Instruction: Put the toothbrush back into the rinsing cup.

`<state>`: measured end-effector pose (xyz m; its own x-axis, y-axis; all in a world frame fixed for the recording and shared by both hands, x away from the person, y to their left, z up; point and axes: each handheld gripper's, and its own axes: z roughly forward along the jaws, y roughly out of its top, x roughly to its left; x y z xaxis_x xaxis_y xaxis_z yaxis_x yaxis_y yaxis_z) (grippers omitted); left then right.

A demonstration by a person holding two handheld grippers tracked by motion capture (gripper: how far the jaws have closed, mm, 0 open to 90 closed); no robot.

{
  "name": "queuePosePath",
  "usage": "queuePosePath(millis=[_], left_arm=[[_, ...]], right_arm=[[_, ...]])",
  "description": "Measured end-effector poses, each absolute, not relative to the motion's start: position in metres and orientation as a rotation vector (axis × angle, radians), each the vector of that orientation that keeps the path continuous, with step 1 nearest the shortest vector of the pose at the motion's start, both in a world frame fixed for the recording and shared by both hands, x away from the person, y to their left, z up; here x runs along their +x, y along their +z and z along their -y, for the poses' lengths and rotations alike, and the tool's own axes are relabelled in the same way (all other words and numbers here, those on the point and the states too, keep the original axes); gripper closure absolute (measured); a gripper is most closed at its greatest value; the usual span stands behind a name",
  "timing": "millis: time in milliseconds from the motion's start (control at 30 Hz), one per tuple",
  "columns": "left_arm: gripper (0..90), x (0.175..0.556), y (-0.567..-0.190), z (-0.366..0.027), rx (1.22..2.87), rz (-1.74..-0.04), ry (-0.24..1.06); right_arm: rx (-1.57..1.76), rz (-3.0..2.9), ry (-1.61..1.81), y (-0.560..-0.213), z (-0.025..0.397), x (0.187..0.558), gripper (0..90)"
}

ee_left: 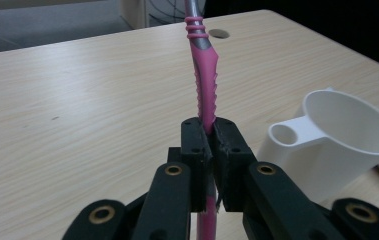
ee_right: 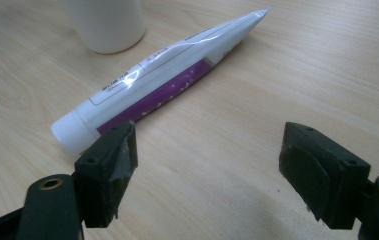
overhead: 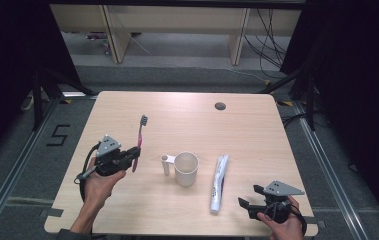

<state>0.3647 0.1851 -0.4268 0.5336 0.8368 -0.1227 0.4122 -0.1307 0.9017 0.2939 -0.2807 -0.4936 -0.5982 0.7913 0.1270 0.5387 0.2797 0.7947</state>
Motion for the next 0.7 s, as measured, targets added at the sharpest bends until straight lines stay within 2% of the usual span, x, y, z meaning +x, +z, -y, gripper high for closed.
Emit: queuePosePath(millis=[700], left_arm=[[83.8, 0.349, -0.425, -0.165, 1.602, -0.910, 0.523]], right_arm=[[1.219, -2.269, 1.228, -0.493, 0.281, 0.294, 24.3]])
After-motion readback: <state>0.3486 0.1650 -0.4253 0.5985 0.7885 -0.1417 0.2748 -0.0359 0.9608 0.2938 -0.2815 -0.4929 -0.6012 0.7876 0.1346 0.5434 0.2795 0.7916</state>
